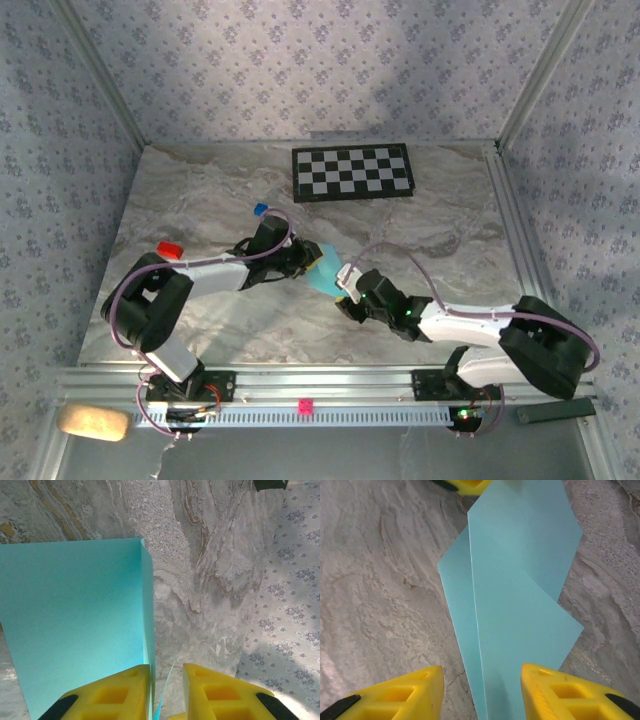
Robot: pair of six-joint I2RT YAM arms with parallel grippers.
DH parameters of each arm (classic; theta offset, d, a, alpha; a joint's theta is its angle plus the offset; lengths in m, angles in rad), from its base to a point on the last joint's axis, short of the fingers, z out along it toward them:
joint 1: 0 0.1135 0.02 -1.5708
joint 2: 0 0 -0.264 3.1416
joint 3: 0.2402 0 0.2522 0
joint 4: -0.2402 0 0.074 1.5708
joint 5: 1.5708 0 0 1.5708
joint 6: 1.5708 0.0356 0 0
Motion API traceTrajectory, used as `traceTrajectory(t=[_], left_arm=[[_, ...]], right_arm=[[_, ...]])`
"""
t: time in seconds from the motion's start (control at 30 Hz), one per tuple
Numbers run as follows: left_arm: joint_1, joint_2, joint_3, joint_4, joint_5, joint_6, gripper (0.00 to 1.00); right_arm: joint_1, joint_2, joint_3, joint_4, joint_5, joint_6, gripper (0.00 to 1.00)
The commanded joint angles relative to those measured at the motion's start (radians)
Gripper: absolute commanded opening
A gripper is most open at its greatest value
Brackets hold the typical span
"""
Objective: Fold a paper plane with a square sheet of paper (pick it up from the middle)
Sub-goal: Fourth fold the wing at the center of the table.
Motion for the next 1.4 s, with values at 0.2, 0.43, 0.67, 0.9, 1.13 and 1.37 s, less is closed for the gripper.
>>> traceTrajectory(t=[0.2,0.43,0.67,0.9,1.13,1.37], left_arm=[[-0.001,-0.02,0.021,0.004,0.025,0.012,0.22],[-0.001,-0.018,0.023,0.0,0.026,0.014,0.22],[0.0,-0.01,0.026,-0.004,0.019,0.012,0.17],[-0.001,-0.01,0.026,-0.011,0.016,0.015,0.12],[0.001,-0.007,0.029,-0.009,0.016,0.018,0.08],[0.001,-0.007,0.029,-0.013,0.016,0.02,0.07]], right_arm=[[0.016,0.112,0.067,0.061,0.129,-0.075,0.41],[0.019,0.124,0.067,0.046,0.132,-0.052,0.34],[0.022,0.123,0.042,0.043,0.123,-0.02,0.3],[0.022,0.122,0.032,0.043,0.131,-0.01,0.27],[0.017,0.137,0.014,0.056,0.143,-0.002,0.27],[0.015,0.123,0.012,0.077,0.13,0.009,0.24]])
